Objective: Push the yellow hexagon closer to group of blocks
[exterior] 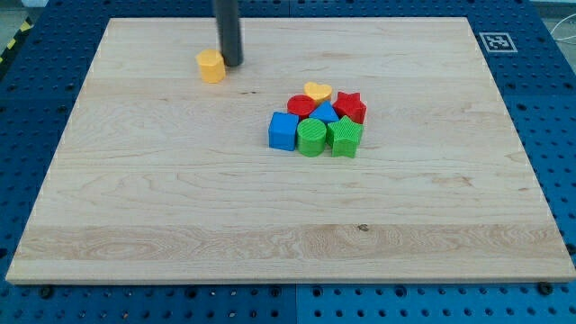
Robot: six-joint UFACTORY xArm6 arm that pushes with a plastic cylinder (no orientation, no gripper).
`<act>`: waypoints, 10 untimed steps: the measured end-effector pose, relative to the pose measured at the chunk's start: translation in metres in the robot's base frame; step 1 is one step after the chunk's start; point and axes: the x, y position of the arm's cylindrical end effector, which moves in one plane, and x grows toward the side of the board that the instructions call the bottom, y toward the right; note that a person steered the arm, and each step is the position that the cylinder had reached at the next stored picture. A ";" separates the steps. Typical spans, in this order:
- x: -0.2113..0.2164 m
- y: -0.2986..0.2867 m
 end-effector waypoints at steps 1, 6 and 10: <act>-0.015 -0.006; 0.058 0.029; 0.084 0.051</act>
